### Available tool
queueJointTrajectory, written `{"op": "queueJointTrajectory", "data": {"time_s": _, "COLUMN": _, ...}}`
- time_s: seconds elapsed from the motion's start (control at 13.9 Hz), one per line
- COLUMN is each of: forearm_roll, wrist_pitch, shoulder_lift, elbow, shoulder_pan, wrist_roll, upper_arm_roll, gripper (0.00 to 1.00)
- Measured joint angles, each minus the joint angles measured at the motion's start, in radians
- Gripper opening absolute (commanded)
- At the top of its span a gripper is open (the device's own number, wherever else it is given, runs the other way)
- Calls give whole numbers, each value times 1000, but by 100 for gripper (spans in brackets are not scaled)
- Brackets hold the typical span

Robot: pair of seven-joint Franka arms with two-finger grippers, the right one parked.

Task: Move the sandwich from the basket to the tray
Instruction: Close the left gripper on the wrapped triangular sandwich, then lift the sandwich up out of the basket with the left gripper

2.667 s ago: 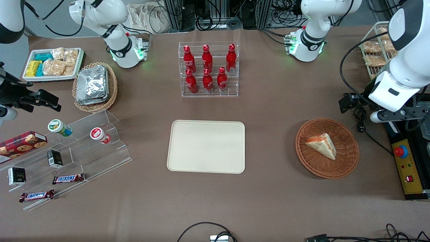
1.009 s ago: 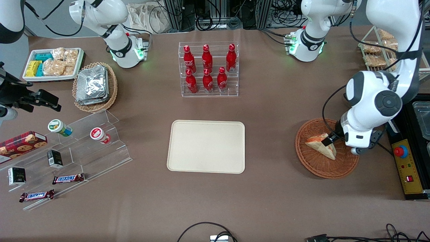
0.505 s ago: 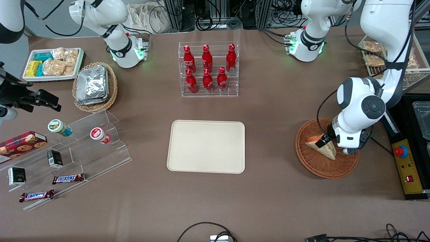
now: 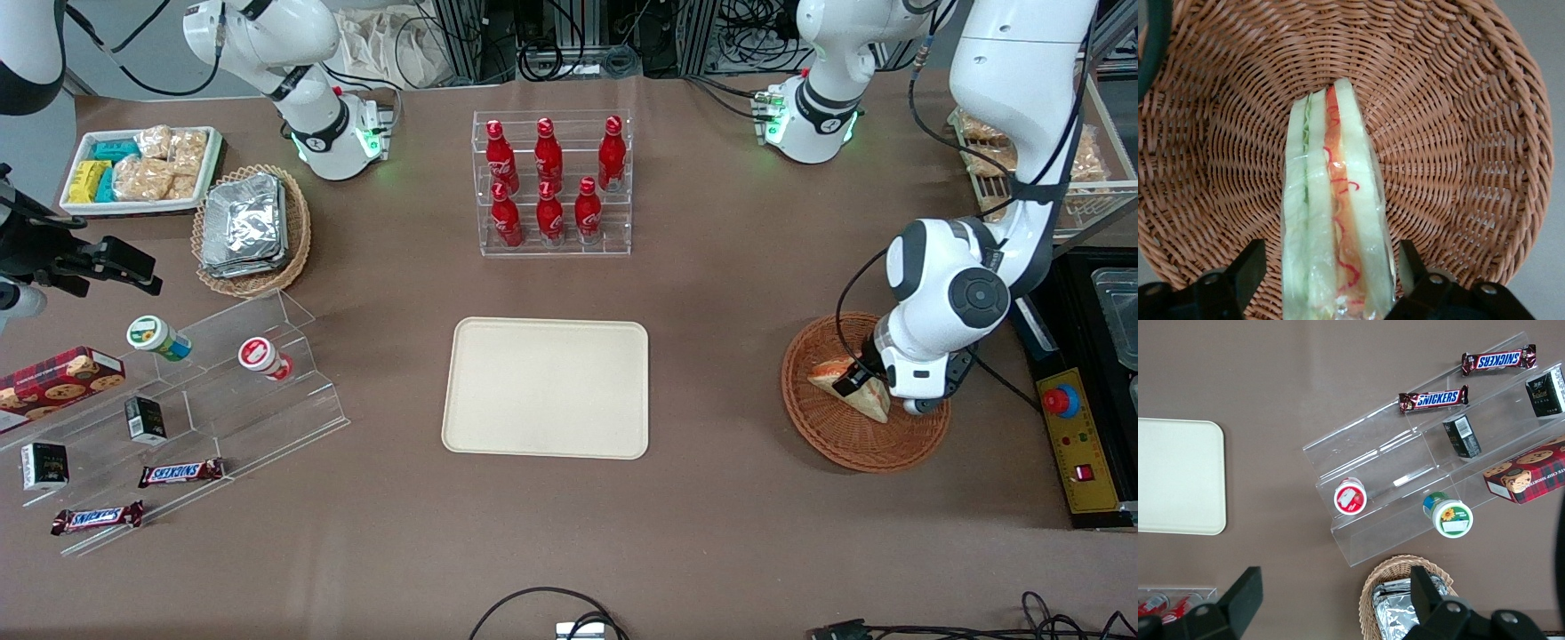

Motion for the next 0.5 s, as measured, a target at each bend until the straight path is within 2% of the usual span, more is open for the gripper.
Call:
{"op": "queueJointTrajectory", "data": {"time_s": 0.07, "forearm_roll": 0, "wrist_pitch": 0, "shoulder_lift": 0, "elbow": 0, "shoulder_pan": 0, "wrist_roll": 0, "upper_arm_roll": 0, "gripper": 0}}
{"op": "queueJointTrajectory", "data": {"time_s": 0.5, "forearm_roll": 5, "wrist_pitch": -33, "shoulder_lift": -20, "elbow": 19, "shoulder_pan": 0, "wrist_roll": 62, "upper_arm_roll": 0, "gripper": 0}}
